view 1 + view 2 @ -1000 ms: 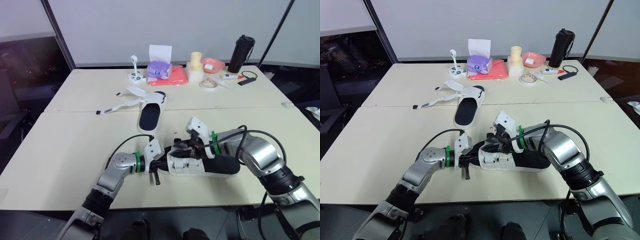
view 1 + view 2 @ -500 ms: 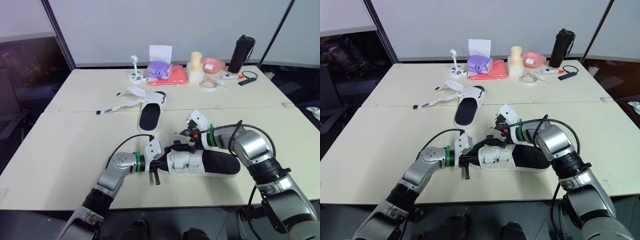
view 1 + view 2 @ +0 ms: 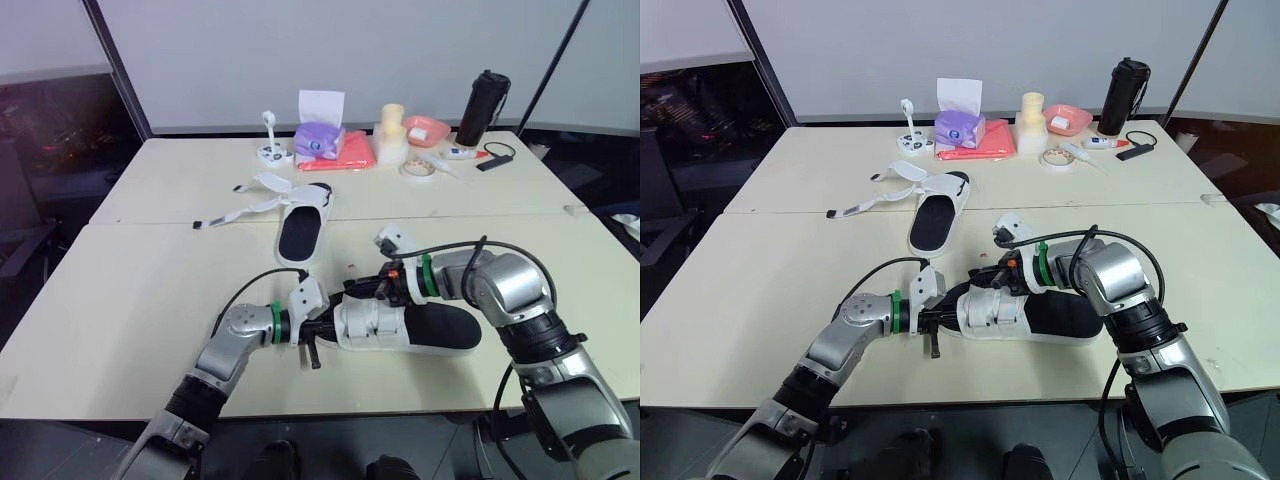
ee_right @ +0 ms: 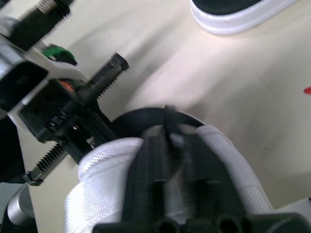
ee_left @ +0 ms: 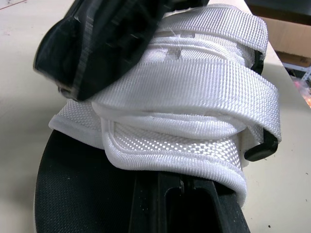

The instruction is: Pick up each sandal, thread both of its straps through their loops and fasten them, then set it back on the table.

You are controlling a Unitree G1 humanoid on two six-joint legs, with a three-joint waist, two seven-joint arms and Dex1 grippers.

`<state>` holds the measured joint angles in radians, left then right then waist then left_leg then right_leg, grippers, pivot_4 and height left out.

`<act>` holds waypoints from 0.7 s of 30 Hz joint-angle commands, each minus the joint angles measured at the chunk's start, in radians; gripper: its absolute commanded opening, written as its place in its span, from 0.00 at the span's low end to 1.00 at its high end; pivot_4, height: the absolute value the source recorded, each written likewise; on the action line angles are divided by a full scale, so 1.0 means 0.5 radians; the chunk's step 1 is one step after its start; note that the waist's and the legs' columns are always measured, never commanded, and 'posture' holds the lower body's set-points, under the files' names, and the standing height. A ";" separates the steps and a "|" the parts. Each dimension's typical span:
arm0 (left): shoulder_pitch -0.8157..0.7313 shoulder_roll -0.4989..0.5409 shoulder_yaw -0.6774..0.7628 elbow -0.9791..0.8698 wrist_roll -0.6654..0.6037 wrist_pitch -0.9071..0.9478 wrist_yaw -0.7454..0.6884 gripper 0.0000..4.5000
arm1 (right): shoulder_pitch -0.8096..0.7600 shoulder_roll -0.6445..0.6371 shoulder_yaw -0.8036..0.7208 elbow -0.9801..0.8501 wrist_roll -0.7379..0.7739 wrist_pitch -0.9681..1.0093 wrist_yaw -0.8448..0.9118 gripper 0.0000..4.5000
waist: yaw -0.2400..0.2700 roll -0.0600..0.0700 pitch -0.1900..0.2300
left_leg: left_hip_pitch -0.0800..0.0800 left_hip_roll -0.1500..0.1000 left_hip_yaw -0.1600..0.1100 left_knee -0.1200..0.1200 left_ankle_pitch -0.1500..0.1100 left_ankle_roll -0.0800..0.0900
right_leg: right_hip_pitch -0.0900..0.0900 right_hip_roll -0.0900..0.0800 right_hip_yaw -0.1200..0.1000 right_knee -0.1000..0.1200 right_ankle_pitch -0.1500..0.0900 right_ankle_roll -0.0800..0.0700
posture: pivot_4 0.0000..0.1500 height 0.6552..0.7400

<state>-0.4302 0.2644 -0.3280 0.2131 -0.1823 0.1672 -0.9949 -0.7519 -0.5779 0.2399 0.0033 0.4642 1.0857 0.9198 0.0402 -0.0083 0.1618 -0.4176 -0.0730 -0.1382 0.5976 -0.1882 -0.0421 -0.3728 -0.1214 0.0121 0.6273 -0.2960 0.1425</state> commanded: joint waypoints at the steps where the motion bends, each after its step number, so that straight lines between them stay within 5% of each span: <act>1: 0.037 0.014 -0.067 0.150 0.108 0.076 0.040 0.00 | -0.080 0.013 -0.123 -0.155 0.143 0.062 0.052 0.02 | 0.001 0.000 0.000 | 0.000 0.000 0.000 0.000 0.000 0.000 | 0.000 0.000 0.000 0.000 0.000 0.000 | 1.00 1.00; 12: 0.035 0.041 -0.126 0.238 0.157 0.089 0.013 0.00 | -0.005 -0.105 -0.567 -0.812 0.741 0.265 0.133 0.02 | 0.001 0.000 0.001 | -0.007 0.001 -0.001 0.000 0.000 0.000 | -0.001 0.000 0.001 0.000 0.000 0.000 | 1.00 1.00; 21: 0.047 0.088 -0.209 0.265 0.241 -0.018 -0.051 0.00 | -0.016 -0.090 -0.405 -0.541 0.470 -0.011 0.001 0.02 | -0.006 0.000 0.001 | -0.014 0.001 0.005 0.000 0.001 0.000 | -0.010 0.000 0.002 0.004 0.001 0.001 | 1.00 1.00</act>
<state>-0.4586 0.2811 -0.3499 0.2369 -0.1549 0.1205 -1.0176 -0.7068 -0.6352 0.0739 -0.2774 0.7123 1.1617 0.9255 0.0374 -0.0082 0.1623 -0.4246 -0.0727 -0.1355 0.5976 -0.1879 -0.0421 -0.3775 -0.1214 0.0128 0.6294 -0.2957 0.1430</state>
